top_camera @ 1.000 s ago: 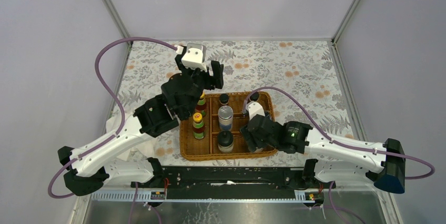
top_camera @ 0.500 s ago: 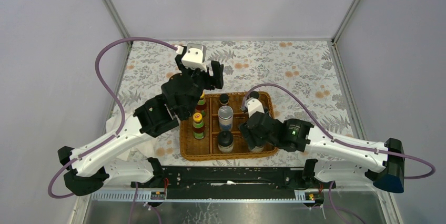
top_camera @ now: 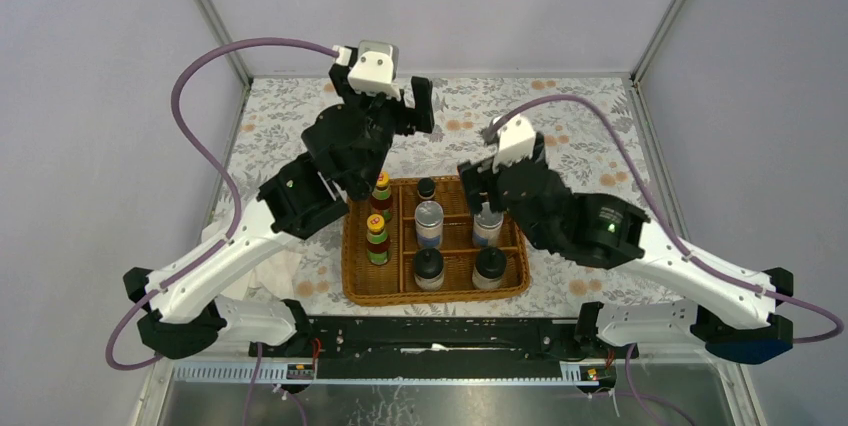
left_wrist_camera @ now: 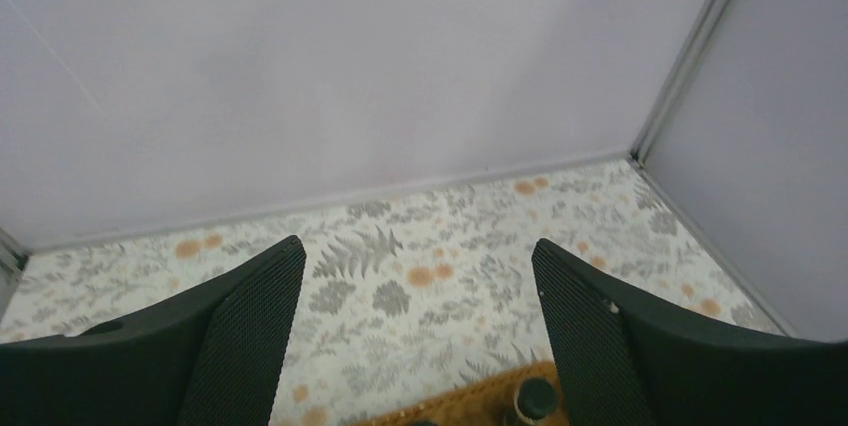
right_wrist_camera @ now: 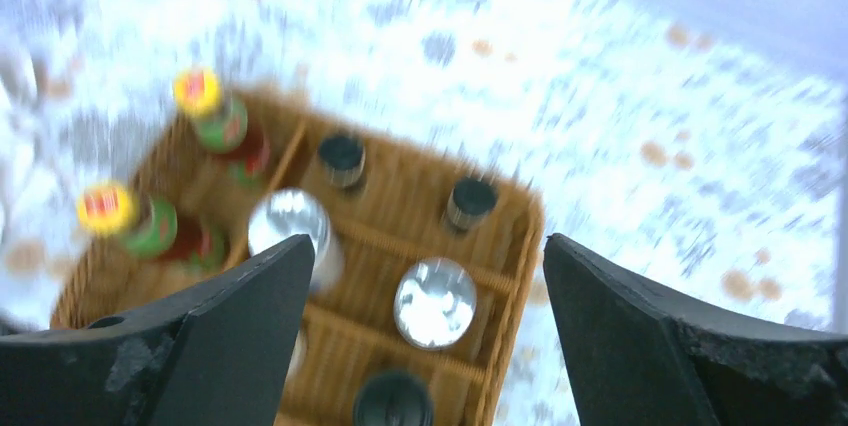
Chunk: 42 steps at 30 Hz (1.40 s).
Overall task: Organize the condiment bottles
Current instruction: Reset both arms
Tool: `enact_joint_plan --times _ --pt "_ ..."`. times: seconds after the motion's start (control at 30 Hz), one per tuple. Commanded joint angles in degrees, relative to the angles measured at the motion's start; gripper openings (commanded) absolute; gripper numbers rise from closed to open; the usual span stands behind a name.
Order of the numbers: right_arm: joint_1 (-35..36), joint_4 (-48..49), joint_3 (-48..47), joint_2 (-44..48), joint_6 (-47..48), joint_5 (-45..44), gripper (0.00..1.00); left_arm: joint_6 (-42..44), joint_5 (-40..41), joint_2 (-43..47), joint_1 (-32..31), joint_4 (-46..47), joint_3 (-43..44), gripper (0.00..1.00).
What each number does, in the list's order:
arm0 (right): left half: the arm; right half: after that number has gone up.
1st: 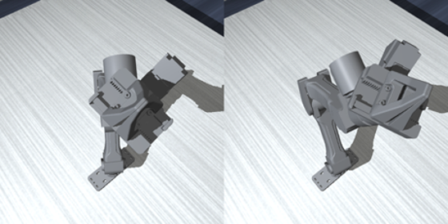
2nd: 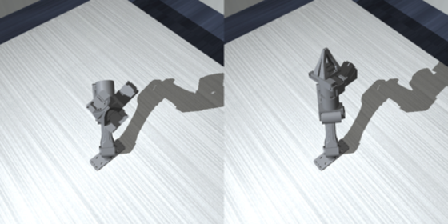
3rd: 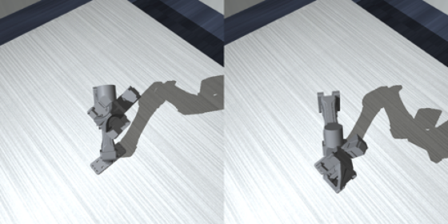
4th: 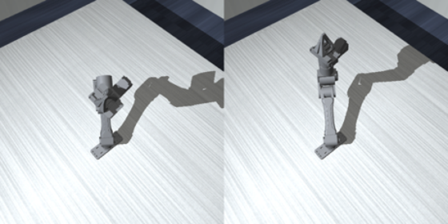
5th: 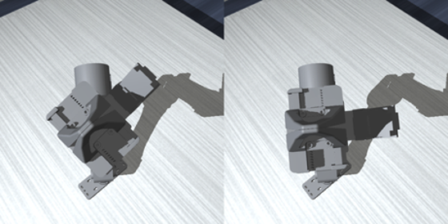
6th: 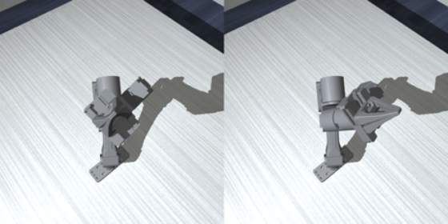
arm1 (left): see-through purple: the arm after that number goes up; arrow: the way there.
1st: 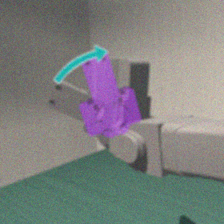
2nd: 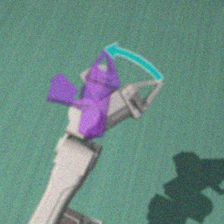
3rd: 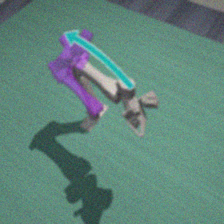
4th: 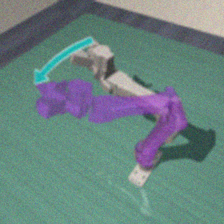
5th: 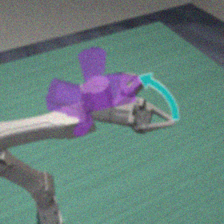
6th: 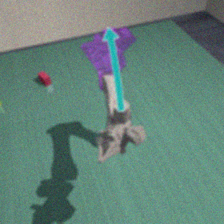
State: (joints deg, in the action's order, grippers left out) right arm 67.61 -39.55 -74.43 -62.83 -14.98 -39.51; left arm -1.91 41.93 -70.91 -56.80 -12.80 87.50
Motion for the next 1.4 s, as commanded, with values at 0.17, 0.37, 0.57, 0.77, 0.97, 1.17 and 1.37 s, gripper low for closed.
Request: enact_joint_plan --times 0.17,0.37,0.57,0.77,0.97,1.17,1.37 --pt "-8.0 26.7 -15.0 -6.4 28.9 -16.4 0.97 11.8 -5.3 -6.2 11.8 7.8 7.3 0.92" --pt "-23.2 45.1 -9.9 -9.4 39.6 -11.6 1.00 7.3 -14.4 -10.1 26.3 10.4 5.7 0.99" --pt "-41.7 52.5 -5.8 -17.0 35.3 -1.9 0.99 -8.7 -24.6 -18.3 42.9 11.4 3.9 0.99" --pt "-52.0 53.5 -3.7 -23.0 21.4 6.5 0.91 -13.6 -24.0 -21.8 49.4 26.7 -10.9 0.99" --pt "-57.6 53.5 -3.2 -29.6 15.3 13.0 0.94 -8.3 -21.5 -24.5 50.3 38.9 -21.8 0.99" --pt "-59.6 58.9 0.3 -32.6 16.1 18.1 0.98 -2.7 -29.8 -24.7 50.3 55.1 -32.3 0.99" --pt "-60.3 62.0 0.9 -34.9 16.5 23.4 0.99 1.5 -35.5 -26.4 50.3 57.0 -32.2 0.99"
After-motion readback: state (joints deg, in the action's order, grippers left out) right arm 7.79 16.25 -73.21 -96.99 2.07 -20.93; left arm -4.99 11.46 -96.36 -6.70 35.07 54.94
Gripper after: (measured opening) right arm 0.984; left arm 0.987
